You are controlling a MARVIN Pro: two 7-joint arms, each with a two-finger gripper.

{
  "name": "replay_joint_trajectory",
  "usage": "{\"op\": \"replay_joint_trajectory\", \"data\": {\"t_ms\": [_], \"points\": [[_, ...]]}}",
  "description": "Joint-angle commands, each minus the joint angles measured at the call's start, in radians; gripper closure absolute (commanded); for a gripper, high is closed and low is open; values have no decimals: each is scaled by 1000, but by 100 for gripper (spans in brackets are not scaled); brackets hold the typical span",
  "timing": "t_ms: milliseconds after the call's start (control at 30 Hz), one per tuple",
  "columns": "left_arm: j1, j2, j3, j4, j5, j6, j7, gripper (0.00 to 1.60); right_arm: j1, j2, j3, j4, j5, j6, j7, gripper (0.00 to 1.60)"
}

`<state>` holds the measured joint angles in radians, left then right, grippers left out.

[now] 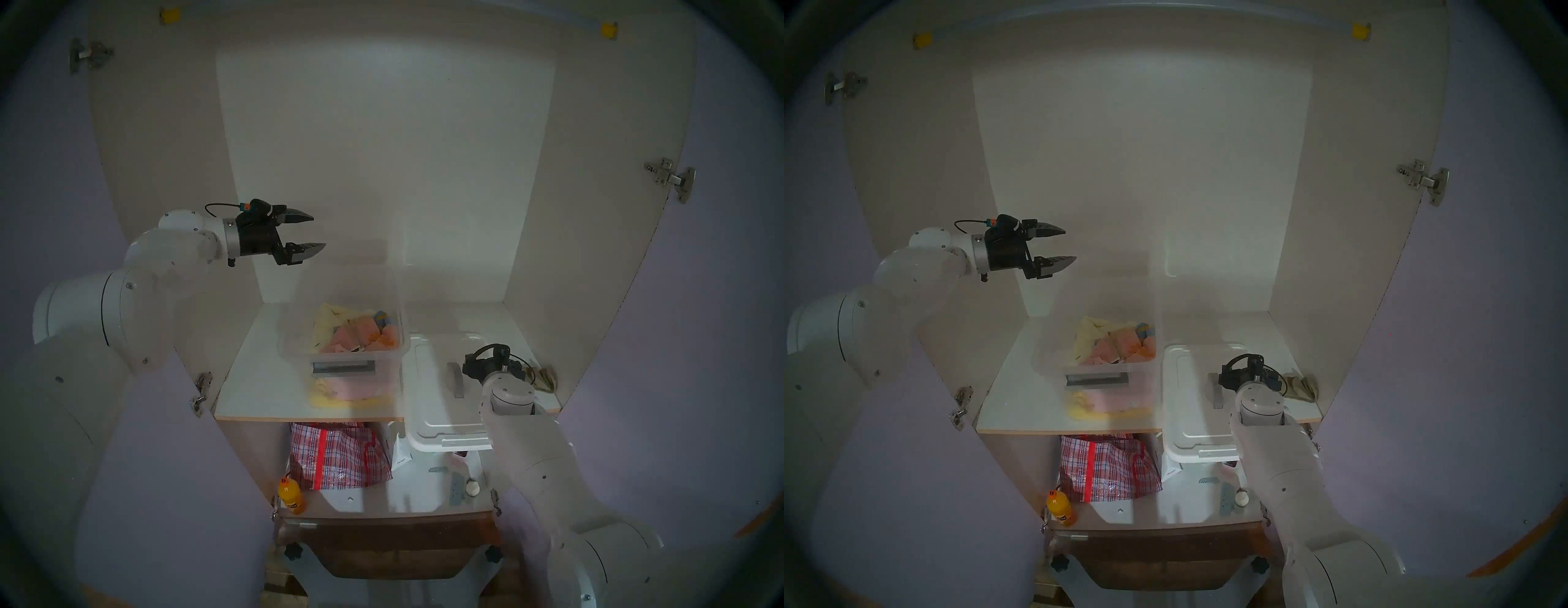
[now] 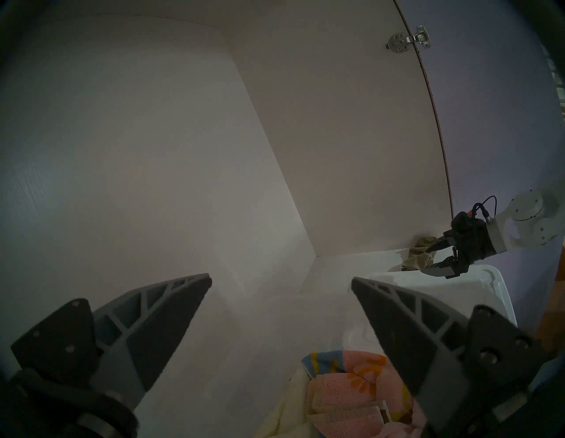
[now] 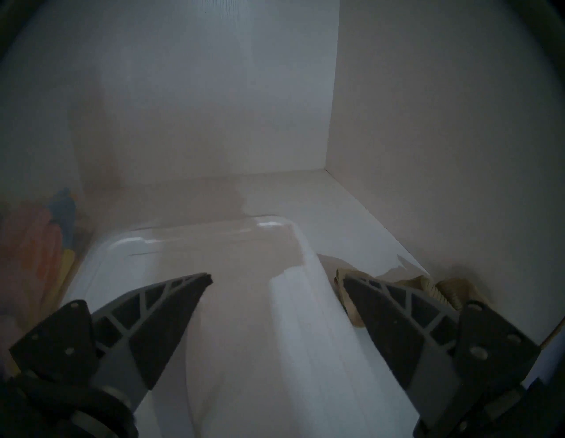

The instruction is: Take socks out of the storage bin, place them on top of the cabinet, and put the lid back on the bin

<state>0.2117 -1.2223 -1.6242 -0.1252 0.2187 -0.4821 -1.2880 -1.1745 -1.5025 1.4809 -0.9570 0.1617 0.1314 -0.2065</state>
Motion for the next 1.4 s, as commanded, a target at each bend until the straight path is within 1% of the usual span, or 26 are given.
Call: {"op": "replay_joint_trajectory", "data": {"t_ms": [0,567,1067,1367], "points": [[-32,-3,-12,-19,-12,-9,-2,0,29,-7,-5,-11,0,0,6,0],[-25,-4,-28,-19,-12,-25,-2,0,34,-56,-54,60,7,23,55,0],[-20,-5,-41,-19,-11,-37,-1,0,72,-40,-57,131,10,46,79,0],[-16,-6,-48,-19,-10,-45,-1,0,85,-44,-59,176,13,52,93,0]]}}
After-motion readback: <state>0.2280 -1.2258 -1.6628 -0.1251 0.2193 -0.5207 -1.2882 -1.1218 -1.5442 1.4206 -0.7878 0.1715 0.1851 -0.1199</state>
